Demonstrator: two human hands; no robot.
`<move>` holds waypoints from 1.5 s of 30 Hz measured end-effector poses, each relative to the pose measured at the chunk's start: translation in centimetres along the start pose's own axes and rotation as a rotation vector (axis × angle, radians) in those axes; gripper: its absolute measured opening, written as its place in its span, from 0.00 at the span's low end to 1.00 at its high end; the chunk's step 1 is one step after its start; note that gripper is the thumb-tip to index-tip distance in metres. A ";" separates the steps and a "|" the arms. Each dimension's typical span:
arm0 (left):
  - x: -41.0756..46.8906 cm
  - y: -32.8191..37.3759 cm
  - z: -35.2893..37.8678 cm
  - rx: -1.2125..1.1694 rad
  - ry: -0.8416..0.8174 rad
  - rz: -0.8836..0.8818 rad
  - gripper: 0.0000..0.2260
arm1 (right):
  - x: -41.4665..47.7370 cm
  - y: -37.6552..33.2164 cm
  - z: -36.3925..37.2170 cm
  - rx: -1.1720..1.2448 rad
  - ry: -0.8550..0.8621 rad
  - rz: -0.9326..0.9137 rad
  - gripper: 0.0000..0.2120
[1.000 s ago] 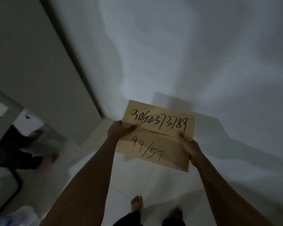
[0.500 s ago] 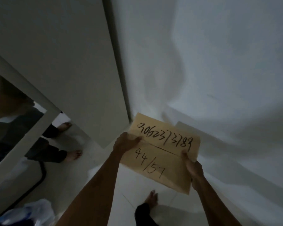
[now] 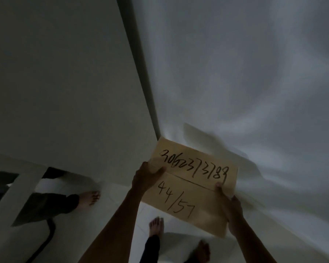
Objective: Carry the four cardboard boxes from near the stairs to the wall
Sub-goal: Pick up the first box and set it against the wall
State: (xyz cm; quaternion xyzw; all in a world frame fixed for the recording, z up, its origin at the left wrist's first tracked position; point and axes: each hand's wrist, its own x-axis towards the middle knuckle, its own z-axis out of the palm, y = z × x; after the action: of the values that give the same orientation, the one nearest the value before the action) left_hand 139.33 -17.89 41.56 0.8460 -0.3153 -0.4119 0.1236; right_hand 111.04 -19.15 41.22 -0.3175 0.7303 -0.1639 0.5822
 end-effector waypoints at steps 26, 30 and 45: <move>38.7 -17.9 21.9 0.207 0.065 0.391 0.39 | 38.5 20.0 22.8 0.100 0.152 0.081 0.38; 39.5 -18.2 22.0 0.359 0.110 0.489 0.33 | 39.9 19.0 23.8 0.109 0.087 0.048 0.23; 36.3 -15.9 17.3 0.694 -0.009 0.527 0.34 | 36.5 14.4 22.0 -0.394 0.108 -0.003 0.33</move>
State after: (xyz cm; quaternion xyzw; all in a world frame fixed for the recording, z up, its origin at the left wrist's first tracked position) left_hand 149.53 -27.82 0.77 0.7262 -0.6407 -0.2398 -0.0686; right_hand 123.76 -29.46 -0.65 -0.4171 0.7780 -0.0356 0.4685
